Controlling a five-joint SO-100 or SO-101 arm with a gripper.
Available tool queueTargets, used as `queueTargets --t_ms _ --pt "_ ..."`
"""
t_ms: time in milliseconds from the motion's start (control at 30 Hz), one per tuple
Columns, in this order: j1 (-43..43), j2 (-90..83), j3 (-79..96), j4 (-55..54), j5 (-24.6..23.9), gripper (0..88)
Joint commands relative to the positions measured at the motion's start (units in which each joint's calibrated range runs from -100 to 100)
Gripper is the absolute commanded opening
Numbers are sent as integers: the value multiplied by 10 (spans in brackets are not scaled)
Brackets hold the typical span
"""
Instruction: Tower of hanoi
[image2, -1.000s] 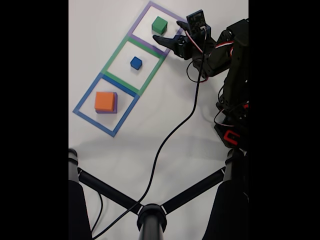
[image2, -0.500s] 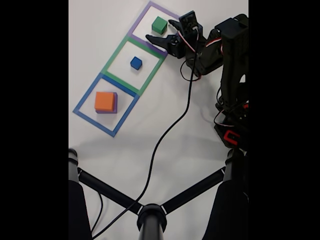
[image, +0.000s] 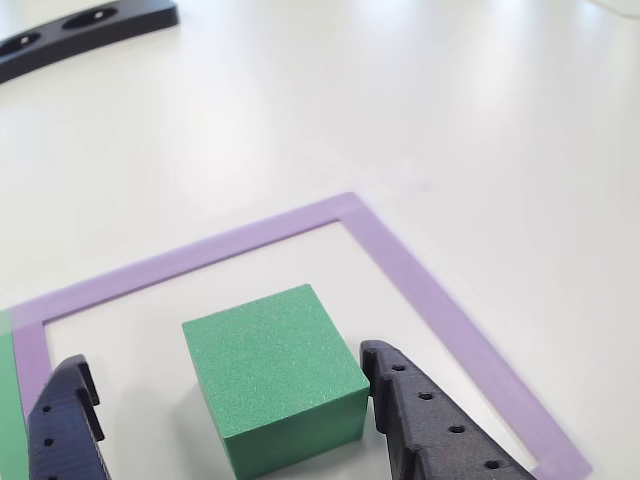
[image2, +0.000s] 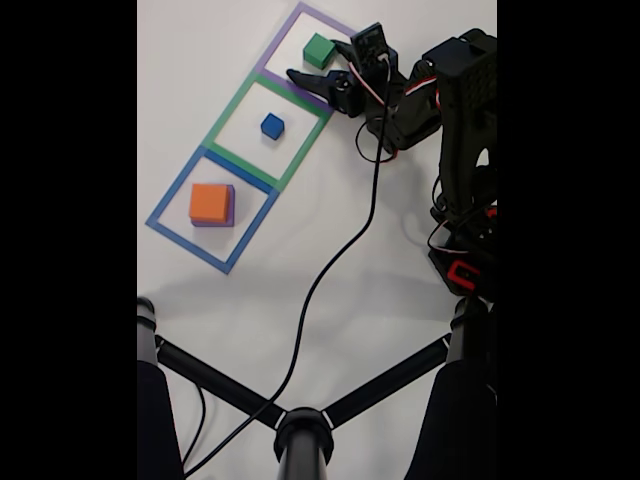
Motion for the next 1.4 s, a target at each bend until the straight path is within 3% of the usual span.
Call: queueTargets --t_ms 0,533,900,1100,1367 --pt "-5 -3 -17 -15 0 272" --pt "-1 -3 -15 -9 0 114" --pt "2 -73 12 64 0 80" --pt "1 -262 51 247 0 78" --pt "14 -548 10 650 0 75"
